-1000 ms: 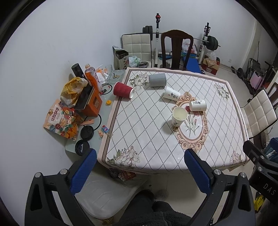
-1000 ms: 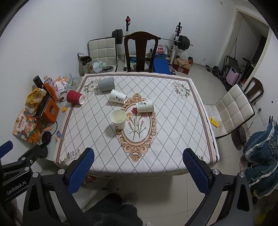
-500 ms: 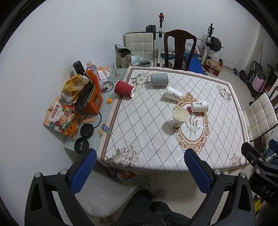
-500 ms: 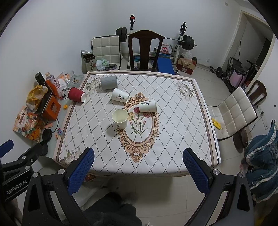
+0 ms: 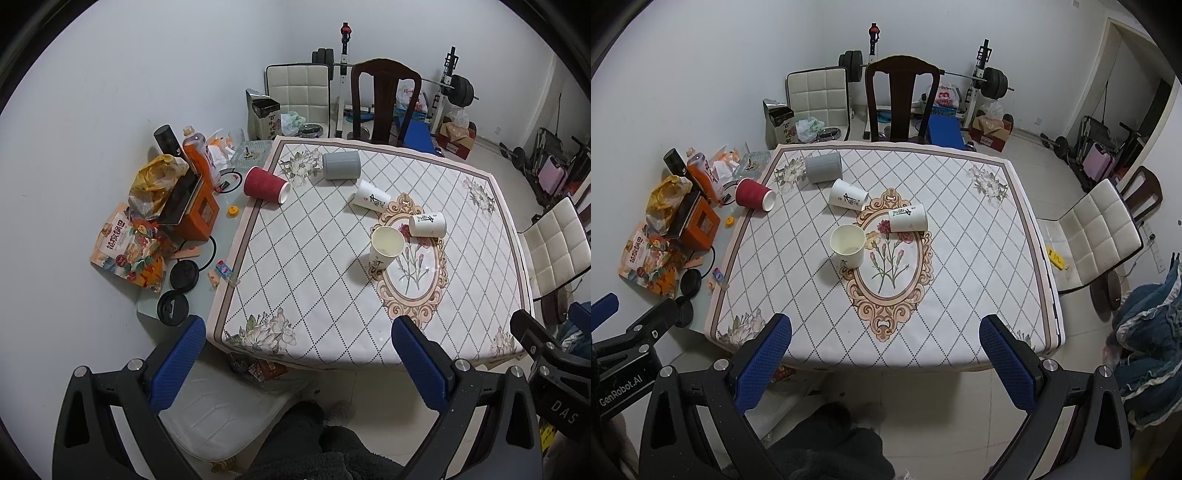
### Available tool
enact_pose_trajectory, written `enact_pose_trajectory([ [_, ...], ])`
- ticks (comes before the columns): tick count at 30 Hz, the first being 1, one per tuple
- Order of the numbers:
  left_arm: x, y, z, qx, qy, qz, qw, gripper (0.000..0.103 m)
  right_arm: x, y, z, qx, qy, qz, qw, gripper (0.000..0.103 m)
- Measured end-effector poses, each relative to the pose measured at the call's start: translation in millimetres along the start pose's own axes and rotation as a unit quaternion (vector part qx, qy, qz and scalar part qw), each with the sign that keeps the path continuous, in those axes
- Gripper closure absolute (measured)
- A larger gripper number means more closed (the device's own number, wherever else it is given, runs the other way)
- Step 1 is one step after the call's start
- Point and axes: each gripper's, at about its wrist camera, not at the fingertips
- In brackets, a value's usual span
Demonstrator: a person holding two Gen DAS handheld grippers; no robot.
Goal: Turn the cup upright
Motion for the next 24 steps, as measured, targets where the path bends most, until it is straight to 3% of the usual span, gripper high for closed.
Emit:
enact_pose_trajectory([
  [24,-4.6,4.3,0.1,0.000,0.001,0.001,1.0000,0.000,-2.6,7.1,-0.5,0.001,0.004,-0.008,1.000,0.000],
])
Point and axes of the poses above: each gripper's, at about its wrist camera, not at the fingertips, and y roughly the way its jaws point, z to its right, x to its underside, and after that the axes turned 3 degrees about -x, right-handed
